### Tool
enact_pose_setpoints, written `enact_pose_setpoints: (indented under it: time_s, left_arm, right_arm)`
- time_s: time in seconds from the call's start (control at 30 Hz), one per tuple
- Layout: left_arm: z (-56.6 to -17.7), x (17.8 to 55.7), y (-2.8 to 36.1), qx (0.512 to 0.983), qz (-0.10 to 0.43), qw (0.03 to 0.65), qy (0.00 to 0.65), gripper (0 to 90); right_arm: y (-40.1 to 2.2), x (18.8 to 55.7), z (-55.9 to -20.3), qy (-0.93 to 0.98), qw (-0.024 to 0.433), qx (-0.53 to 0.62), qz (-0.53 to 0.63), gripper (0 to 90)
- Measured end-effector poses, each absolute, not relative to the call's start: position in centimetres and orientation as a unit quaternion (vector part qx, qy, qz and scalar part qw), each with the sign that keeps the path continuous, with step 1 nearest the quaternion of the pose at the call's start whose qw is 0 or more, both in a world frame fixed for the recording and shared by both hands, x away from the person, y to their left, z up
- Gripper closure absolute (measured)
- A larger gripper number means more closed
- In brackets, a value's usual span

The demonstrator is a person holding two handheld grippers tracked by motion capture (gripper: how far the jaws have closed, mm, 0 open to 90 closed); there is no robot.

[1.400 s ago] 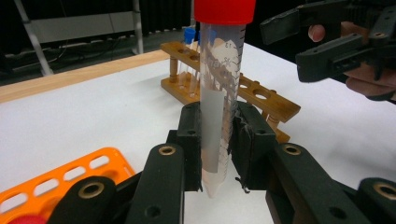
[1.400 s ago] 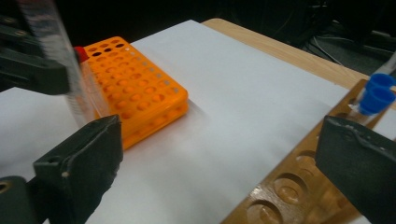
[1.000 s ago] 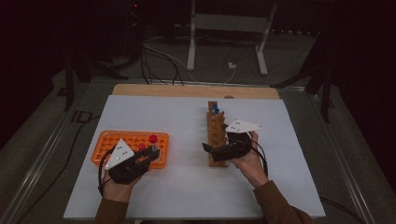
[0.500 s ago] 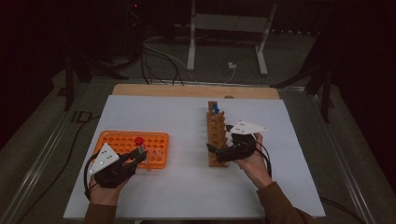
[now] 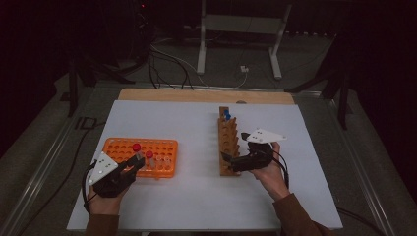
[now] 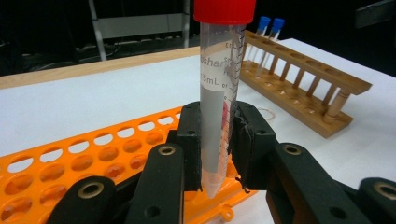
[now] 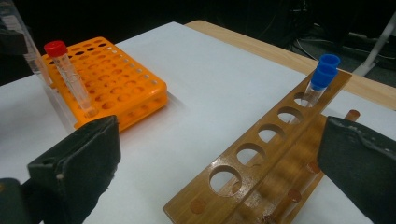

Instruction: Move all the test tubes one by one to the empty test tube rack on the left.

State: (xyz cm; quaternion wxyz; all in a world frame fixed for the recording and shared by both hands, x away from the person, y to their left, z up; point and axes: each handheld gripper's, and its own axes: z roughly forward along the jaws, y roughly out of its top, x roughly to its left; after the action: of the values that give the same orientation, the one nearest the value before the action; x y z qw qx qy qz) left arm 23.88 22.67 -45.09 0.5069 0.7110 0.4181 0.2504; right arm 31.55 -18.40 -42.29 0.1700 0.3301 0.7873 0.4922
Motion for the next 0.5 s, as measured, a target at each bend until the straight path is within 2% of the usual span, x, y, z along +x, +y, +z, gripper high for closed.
enact_pose_setpoints:
  time_s: [0.5]
  left_arm:
    - [-46.2, 25.3, 22.9, 0.706, 0.255, 0.495, 0.437, 74.2]
  right_arm:
    - [-18.0, 31.5, -42.4, 0.789, 0.166, 0.327, 0.494, 0.1]
